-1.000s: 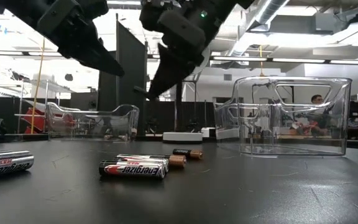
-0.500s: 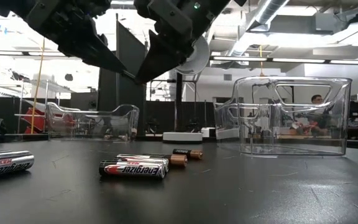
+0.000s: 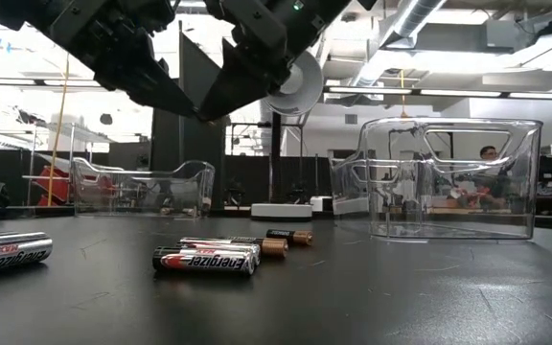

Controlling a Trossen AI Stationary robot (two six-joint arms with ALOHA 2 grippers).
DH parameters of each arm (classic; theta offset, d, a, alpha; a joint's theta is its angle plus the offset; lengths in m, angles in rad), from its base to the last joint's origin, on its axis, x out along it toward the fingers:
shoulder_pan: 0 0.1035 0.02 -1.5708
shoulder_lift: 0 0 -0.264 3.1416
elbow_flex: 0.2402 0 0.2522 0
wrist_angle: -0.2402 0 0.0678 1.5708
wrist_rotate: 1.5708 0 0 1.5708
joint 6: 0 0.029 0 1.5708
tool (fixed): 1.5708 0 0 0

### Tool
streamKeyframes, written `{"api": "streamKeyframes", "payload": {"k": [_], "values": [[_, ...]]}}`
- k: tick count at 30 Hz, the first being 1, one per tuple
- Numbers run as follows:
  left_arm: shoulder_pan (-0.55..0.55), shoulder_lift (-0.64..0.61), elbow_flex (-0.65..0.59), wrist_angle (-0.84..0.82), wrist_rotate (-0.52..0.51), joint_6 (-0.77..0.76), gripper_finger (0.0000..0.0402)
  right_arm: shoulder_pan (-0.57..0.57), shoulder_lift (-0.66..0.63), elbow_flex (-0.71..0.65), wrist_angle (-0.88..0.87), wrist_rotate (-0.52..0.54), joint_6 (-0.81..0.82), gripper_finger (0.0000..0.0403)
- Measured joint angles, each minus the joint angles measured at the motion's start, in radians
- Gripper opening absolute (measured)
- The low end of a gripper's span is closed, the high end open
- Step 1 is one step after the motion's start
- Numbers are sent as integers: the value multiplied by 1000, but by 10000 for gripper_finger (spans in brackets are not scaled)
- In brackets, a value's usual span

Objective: Sort batteries
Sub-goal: Put the black battery into the top transparent bin

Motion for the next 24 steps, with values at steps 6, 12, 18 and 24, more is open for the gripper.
{"api": "streamKeyframes", "payload": {"k": [6, 12, 18, 24], "values": [[16, 0, 0, -2, 0, -2, 136, -4, 0, 0, 23, 1, -20, 0], [20, 0, 0, -2, -4, -1, 90, -7, 0, 0, 24, 2, -21, 0], [38, 0, 0, -2, -1, 2, 25, -8, 0, -1, 23, 10, -21, 0], [39, 0, 0, -2, -3, 44, 25, -8, 0, -1, 23, 15, -21, 6]]}}
